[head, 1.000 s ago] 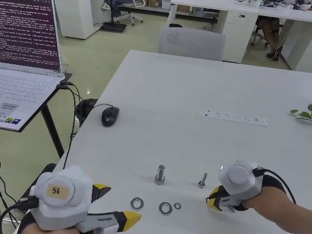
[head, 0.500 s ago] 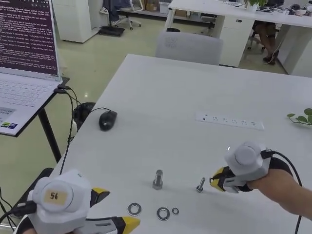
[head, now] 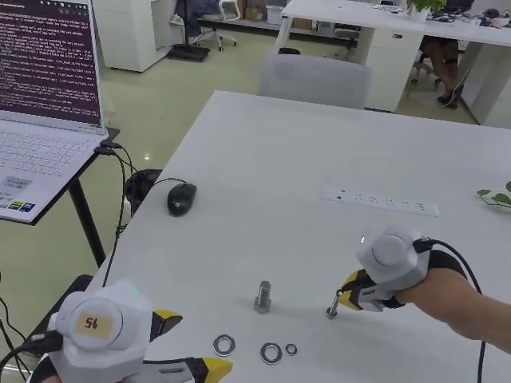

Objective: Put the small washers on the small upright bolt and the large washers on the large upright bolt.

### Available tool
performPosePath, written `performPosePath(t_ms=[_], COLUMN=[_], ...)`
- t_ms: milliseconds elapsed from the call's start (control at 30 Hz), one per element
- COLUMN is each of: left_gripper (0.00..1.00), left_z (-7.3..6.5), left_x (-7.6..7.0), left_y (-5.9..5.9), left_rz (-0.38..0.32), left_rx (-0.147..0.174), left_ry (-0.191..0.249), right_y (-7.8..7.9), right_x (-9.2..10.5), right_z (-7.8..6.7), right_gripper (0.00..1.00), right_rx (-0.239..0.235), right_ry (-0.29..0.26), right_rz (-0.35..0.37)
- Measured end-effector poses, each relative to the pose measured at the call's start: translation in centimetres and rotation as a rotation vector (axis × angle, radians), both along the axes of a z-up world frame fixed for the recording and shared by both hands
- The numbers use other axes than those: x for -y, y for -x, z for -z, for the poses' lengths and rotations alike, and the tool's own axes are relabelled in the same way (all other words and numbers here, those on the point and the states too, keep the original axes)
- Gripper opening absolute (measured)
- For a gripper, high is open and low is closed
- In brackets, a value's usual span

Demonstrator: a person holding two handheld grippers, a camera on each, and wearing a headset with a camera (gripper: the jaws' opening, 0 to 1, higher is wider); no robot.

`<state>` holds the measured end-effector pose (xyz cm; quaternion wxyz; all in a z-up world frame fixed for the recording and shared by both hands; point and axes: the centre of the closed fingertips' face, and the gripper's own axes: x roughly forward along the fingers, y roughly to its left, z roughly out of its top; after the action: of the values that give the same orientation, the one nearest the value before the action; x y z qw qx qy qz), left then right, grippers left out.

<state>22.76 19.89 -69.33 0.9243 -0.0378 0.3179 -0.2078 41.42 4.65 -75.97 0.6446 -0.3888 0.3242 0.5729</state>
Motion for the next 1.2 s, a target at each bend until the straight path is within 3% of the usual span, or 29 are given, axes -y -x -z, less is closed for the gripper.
performPosePath(t_ms=[667, 1200], left_gripper=[0.61, 0.61], left_z=[0.2, 0.2], left_x=[-0.2, -0.5], left_y=[0.0, 0.1], left_rz=[-0.005, -0.018], left_rx=[-0.007, -0.009], left_ry=[-0.001, 0.001], right_y=[-0.2, -0.4], right_x=[-0.2, 0.2], right_z=[1.3, 5.0], right_gripper=[0.13, 0.13], right_rx=[-0.012, -0.037], right_ry=[0.051, 0.090], right_rz=[-0.015, 0.031])
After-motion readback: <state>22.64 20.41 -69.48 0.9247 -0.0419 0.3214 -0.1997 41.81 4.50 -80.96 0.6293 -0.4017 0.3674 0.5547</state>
